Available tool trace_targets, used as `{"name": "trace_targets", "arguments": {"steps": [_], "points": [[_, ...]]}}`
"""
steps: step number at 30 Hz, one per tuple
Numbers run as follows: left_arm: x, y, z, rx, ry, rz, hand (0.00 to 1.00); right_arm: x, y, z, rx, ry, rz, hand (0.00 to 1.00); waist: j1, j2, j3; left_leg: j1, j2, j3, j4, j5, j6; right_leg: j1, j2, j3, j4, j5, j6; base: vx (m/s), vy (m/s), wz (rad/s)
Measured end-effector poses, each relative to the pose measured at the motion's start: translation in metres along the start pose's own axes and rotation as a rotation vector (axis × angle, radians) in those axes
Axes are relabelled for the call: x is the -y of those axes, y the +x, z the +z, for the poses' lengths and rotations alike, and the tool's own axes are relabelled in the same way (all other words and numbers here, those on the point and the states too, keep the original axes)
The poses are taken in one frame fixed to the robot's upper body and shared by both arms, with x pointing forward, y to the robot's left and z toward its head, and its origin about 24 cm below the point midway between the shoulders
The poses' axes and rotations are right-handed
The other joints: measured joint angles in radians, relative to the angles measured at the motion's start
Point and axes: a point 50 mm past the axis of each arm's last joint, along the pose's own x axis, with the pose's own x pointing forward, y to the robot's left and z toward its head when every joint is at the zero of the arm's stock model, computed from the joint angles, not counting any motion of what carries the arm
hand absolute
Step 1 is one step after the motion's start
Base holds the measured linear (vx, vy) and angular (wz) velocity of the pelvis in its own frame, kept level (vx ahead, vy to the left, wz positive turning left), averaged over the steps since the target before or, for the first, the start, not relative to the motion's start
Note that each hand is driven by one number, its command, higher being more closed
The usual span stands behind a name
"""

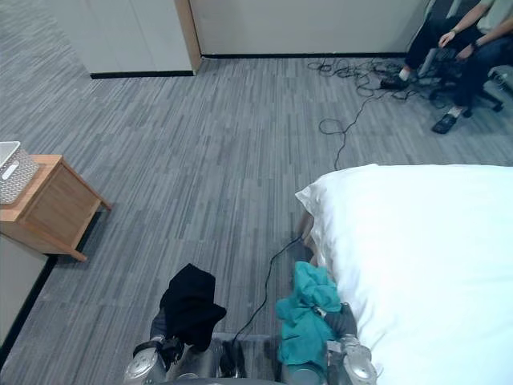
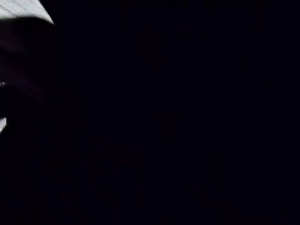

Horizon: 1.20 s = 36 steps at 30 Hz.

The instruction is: Tidy the bed and pick cloth on bed and put in laundry

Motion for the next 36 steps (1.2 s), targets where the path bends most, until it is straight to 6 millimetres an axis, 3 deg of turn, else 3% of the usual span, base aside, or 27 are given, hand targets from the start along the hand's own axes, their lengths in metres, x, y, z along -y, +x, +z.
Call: {"name": "trace_targets", "arguments": {"steps": [3, 4, 6, 7, 8, 9, 10, 12, 14, 15, 17, 18, 19, 20, 21, 22, 23, 24, 25, 26, 27, 28, 30, 31, 32, 34, 36], "points": [[0.000, -0.002, -0.001, 0.006, -0.004, 0.004, 1.00, 0.004, 0.000, 0.003, 0.003, -0.058, 0.014, 1.00, 0.019, 0.020, 0.011, -0.027, 0.031, 0.011, -0.168, 0.100, -0.004, 0.060, 0.000, -0.001, -0.018, -0.043, 0.022, 0.30, 0.097, -0.05], [-0.001, -0.002, -0.002, 0.006, -0.004, 0.005, 1.00, 0.006, 0.000, 0.007, 0.011, -0.073, 0.020, 1.00, 0.025, 0.023, 0.010, -0.035, 0.046, 0.022, -0.165, 0.097, 0.000, 0.082, 0.000, 0.000, -0.016, -0.072, 0.027, 0.39, 0.147, -0.17], [-0.001, -0.001, 0.002, 0.016, -0.001, 0.002, 1.00, 0.000, 0.002, 0.016, 0.046, -0.074, 0.056, 1.00, 0.041, 0.008, 0.003, -0.061, 0.062, 0.035, -0.074, 0.101, 0.049, 0.092, -0.018, 0.015, 0.012, -0.129, 0.045, 0.50, 0.185, -0.26], [-0.004, -0.002, 0.004, 0.019, 0.007, 0.003, 1.00, -0.007, 0.003, 0.017, 0.050, -0.063, 0.075, 1.00, 0.067, -0.028, -0.030, -0.082, 0.036, 0.065, -0.006, 0.081, 0.093, 0.092, -0.063, 0.023, 0.055, -0.180, 0.082, 0.71, 0.186, -0.38], [-0.008, -0.003, 0.003, 0.013, 0.017, 0.009, 1.00, -0.014, 0.003, 0.015, 0.044, -0.050, 0.100, 1.00, 0.075, -0.088, -0.049, -0.083, -0.023, 0.078, -0.001, 0.070, 0.135, 0.011, -0.126, 0.019, 0.263, -0.192, 0.176, 0.64, 0.118, -0.20], [-0.009, -0.001, 0.005, 0.008, 0.021, 0.009, 1.00, -0.017, 0.005, 0.017, 0.052, -0.050, 0.113, 1.00, 0.066, -0.109, -0.051, -0.078, -0.052, 0.077, -0.001, 0.061, 0.152, -0.039, -0.155, 0.011, 0.379, -0.170, 0.217, 0.68, 0.075, 0.38], [-0.006, 0.001, 0.007, 0.008, 0.024, 0.001, 1.00, -0.021, 0.009, 0.022, 0.064, -0.058, 0.129, 1.00, 0.043, -0.119, -0.050, -0.044, -0.098, 0.061, -0.018, 0.034, 0.192, -0.137, -0.199, 0.015, 0.605, -0.065, 0.269, 0.69, 0.059, 0.52], [0.000, 0.002, 0.006, 0.006, 0.026, -0.010, 1.00, -0.024, 0.010, 0.020, 0.053, -0.074, 0.147, 1.00, 0.047, -0.107, -0.025, 0.070, -0.113, 0.056, -0.052, 0.008, 0.217, -0.191, -0.214, 0.001, 0.746, -0.077, 0.239, 0.67, 0.029, 0.18], [0.004, 0.002, 0.006, 0.008, 0.029, 0.005, 1.00, -0.027, 0.009, 0.021, 0.058, -0.078, 0.169, 1.00, 0.047, -0.055, 0.004, 0.249, -0.109, -0.009, -0.160, -0.011, 0.219, -0.247, -0.185, -0.103, 0.661, -0.118, 0.167, 0.59, -0.018, 0.24], [0.005, 0.004, 0.010, 0.020, 0.031, 0.005, 1.00, -0.028, 0.009, 0.024, 0.070, -0.079, 0.175, 1.00, 0.046, -0.040, 0.007, 0.279, -0.102, -0.033, -0.187, -0.012, 0.217, -0.279, -0.169, -0.132, 0.586, -0.123, 0.156, 0.54, -0.067, 0.92], [0.007, 0.010, 0.019, 0.044, 0.047, -0.001, 1.00, -0.029, 0.006, 0.030, 0.100, -0.076, 0.177, 1.00, 0.017, -0.019, 0.015, 0.311, -0.079, -0.115, -0.200, -0.030, 0.201, -0.351, -0.139, -0.152, 0.254, -0.048, 0.151, 0.51, -0.155, 1.28], [0.003, 0.013, 0.023, 0.053, 0.062, 0.002, 1.00, -0.029, 0.004, 0.030, 0.097, -0.072, 0.179, 1.00, 0.000, -0.032, 0.023, 0.339, -0.076, -0.169, -0.188, -0.058, 0.184, -0.384, -0.150, -0.108, 0.027, 0.067, 0.191, 0.53, -0.244, 1.44], [-0.004, 0.014, 0.024, 0.050, 0.079, 0.017, 1.00, -0.031, 0.002, 0.028, 0.091, -0.064, 0.182, 1.00, -0.003, -0.055, 0.038, 0.389, -0.073, -0.209, -0.165, -0.103, 0.147, -0.400, -0.167, -0.043, -0.073, 0.144, 0.247, 0.53, -0.281, 1.34], [-0.006, 0.013, 0.025, 0.051, 0.082, 0.022, 1.00, -0.032, 0.001, 0.027, 0.088, -0.059, 0.184, 1.00, -0.002, -0.065, 0.045, 0.412, -0.070, -0.224, -0.158, -0.126, 0.126, -0.395, -0.173, -0.017, -0.097, 0.165, 0.254, 0.55, -0.432, 1.27], [-0.017, 0.006, 0.017, 0.028, 0.095, 0.045, 1.00, -0.034, -0.002, 0.022, 0.074, -0.057, 0.196, 1.00, -0.003, -0.070, 0.042, 0.469, -0.037, -0.263, -0.127, -0.210, 0.103, -0.377, -0.176, 0.022, -0.097, 0.195, 0.244, 0.71, -0.623, 1.04], [-0.024, -0.001, 0.008, -0.002, 0.085, 0.078, 1.00, -0.033, -0.004, 0.020, 0.062, -0.071, 0.212, 1.00, 0.004, -0.064, 0.023, 0.524, 0.011, -0.293, -0.117, -0.276, 0.101, -0.389, -0.156, 0.027, 0.002, 0.261, 0.224, 0.74, -0.669, 1.00], [-0.027, -0.005, 0.002, -0.021, 0.073, 0.093, 1.00, -0.030, -0.003, 0.021, 0.058, -0.083, 0.214, 1.00, 0.005, -0.043, 0.005, 0.539, 0.044, -0.304, -0.120, -0.290, 0.101, -0.406, -0.132, 0.006, 0.075, 0.261, 0.223, 0.68, -0.572, 0.80], [-0.033, -0.013, -0.007, -0.048, 0.063, 0.117, 1.00, -0.030, -0.002, 0.024, 0.062, -0.095, 0.218, 1.00, 0.009, -0.038, -0.020, 0.516, 0.059, -0.323, -0.028, -0.278, 0.098, -0.424, -0.125, -0.018, 0.169, 0.261, 0.205, 0.63, -0.588, 0.84], [-0.028, -0.014, -0.011, -0.056, 0.023, 0.121, 1.00, -0.026, 0.003, 0.033, 0.076, -0.123, 0.222, 1.00, 0.011, -0.022, -0.017, 0.401, 0.095, -0.325, 0.232, -0.197, 0.129, -0.423, -0.107, -0.046, 0.253, 0.222, 0.120, 0.73, -0.648, 0.71], [-0.019, -0.017, -0.020, -0.080, -0.023, 0.122, 1.00, -0.020, 0.009, 0.043, 0.091, -0.164, 0.223, 1.00, 0.027, 0.041, -0.008, 0.308, 0.150, -0.330, 0.419, -0.037, 0.136, -0.374, -0.068, -0.074, 0.239, 0.182, 0.091, 0.56, -0.514, 0.34], [-0.015, -0.018, -0.024, -0.090, -0.036, 0.120, 1.00, -0.021, 0.012, 0.047, 0.099, -0.172, 0.234, 1.00, 0.040, 0.056, -0.001, 0.267, 0.159, -0.345, 0.491, 0.046, 0.127, -0.341, -0.053, -0.082, 0.217, 0.169, 0.076, 0.55, -0.393, 0.18], [-0.009, -0.020, -0.028, -0.099, -0.056, 0.115, 1.00, -0.021, 0.016, 0.053, 0.107, -0.176, 0.237, 1.00, 0.053, 0.061, 0.009, 0.189, 0.116, -0.358, 0.581, 0.030, 0.097, -0.257, -0.052, -0.109, 0.172, 0.143, 0.041, 0.53, -0.375, 0.42], [-0.008, -0.021, -0.028, -0.093, -0.061, 0.114, 1.00, -0.023, 0.016, 0.053, 0.106, -0.170, 0.253, 1.00, 0.054, 0.052, 0.016, 0.142, 0.036, -0.313, 0.547, -0.051, 0.062, -0.140, -0.065, -0.146, 0.100, 0.131, 0.032, 0.51, -0.374, 0.60], [-0.009, -0.020, -0.022, -0.066, -0.060, 0.113, 1.00, -0.029, 0.016, 0.054, 0.115, -0.155, 0.275, 1.00, 0.062, 0.033, 0.029, 0.109, -0.028, -0.209, 0.408, -0.075, 0.054, -0.027, -0.075, -0.183, 0.021, 0.118, 0.019, 0.38, -0.276, 0.59], [-0.008, -0.019, -0.019, -0.053, -0.061, 0.109, 1.00, -0.032, 0.015, 0.054, 0.119, -0.152, 0.281, 1.00, 0.063, 0.025, 0.034, 0.099, -0.042, -0.150, 0.338, -0.075, 0.054, 0.009, -0.078, -0.202, -0.007, 0.115, 0.018, 0.46, -0.344, 0.91], [-0.004, -0.015, -0.008, -0.005, -0.080, 0.086, 1.00, -0.035, 0.012, 0.058, 0.137, -0.163, 0.298, 1.00, 0.058, 0.018, 0.040, 0.071, -0.059, 0.137, 0.007, -0.042, 0.030, 0.155, -0.059, -0.311, -0.117, 0.098, 0.049, 0.48, -0.367, 1.10], [-0.002, -0.016, -0.008, -0.002, -0.087, 0.086, 1.00, -0.031, 0.010, 0.056, 0.116, -0.186, 0.293, 1.00, 0.060, 0.025, 0.040, 0.066, -0.055, 0.236, -0.135, -0.013, 0.036, 0.250, -0.027, -0.366, -0.163, 0.067, 0.090, 0.45, -0.272, 0.85]]}}
